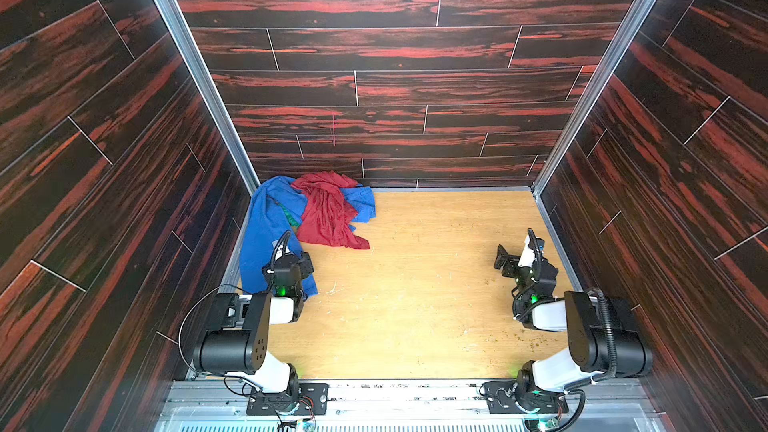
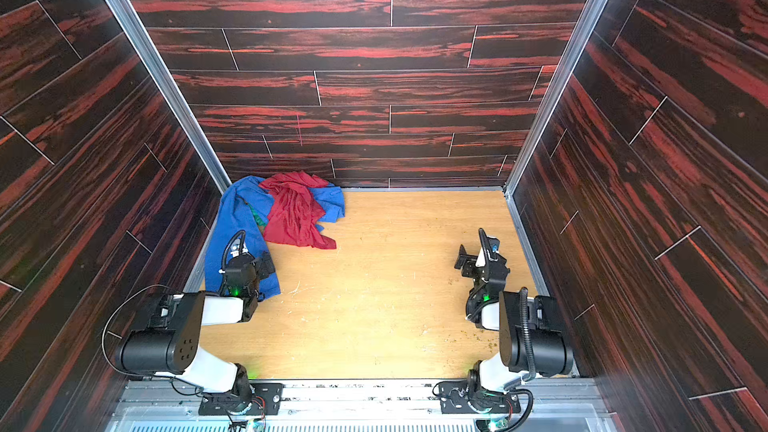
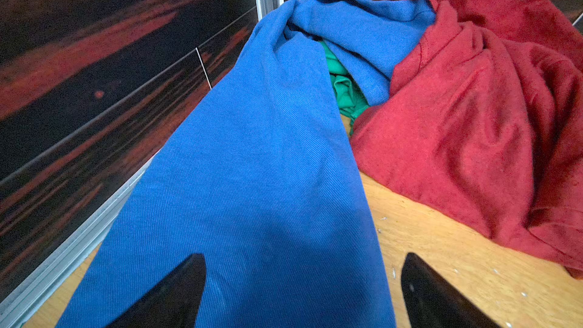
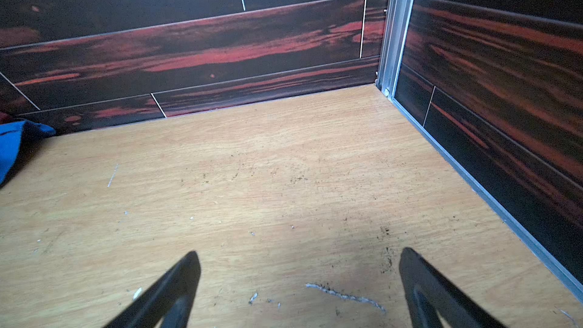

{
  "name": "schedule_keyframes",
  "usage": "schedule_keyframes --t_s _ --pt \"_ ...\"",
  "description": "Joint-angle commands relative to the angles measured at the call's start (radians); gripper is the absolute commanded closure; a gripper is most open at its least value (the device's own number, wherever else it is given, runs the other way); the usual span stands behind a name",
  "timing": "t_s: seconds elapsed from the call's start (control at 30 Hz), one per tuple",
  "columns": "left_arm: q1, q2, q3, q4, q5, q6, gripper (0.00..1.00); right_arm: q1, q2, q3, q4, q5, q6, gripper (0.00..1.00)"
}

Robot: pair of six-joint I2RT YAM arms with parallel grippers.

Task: Pick out a specific cloth from the pile
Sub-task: 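Reach the left gripper into the pile while the right arm moves forward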

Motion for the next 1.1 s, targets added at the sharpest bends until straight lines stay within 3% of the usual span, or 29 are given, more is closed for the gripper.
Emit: schedule_keyframes --t_s 0.0,0.7,0.73,0.8,0.87,0.97,1.07 --pt "-0.001 -0.025 0.018 0.005 -0.006 0.010 0.01 0.003 0.014 -0.001 0.017 0.007 -0.004 0.01" --pt "-0.003 -0.040 0.015 0.042 -0.006 0.025 0.03 0.003 -0.024 -0.013 0.015 0.011 0.002 0.01" --pt "-0.003 -0.073 0.028 0.006 -0.017 0.031 0.04 0.003 -0.066 -0.017 -0.014 0.019 0.001 0.01" --pt "-0.006 -0.185 0.096 -0.253 -0.004 0.025 0.07 0.007 -0.173 0.008 -0.149 0.037 0.003 0.01" --pt "-0.006 -0.275 0.231 -0.568 -0.012 0.000 0.12 0.019 -0.269 0.111 -0.416 0.058 0.038 0.01" --pt "-0.006 -0.308 0.418 -0.898 0.020 0.023 0.18 0.051 -0.303 0.307 -0.752 0.013 0.082 0.01" --pt "-0.005 -0.311 0.547 -1.116 0.045 0.027 0.23 0.127 -0.301 0.465 -0.960 -0.044 0.105 0.01"
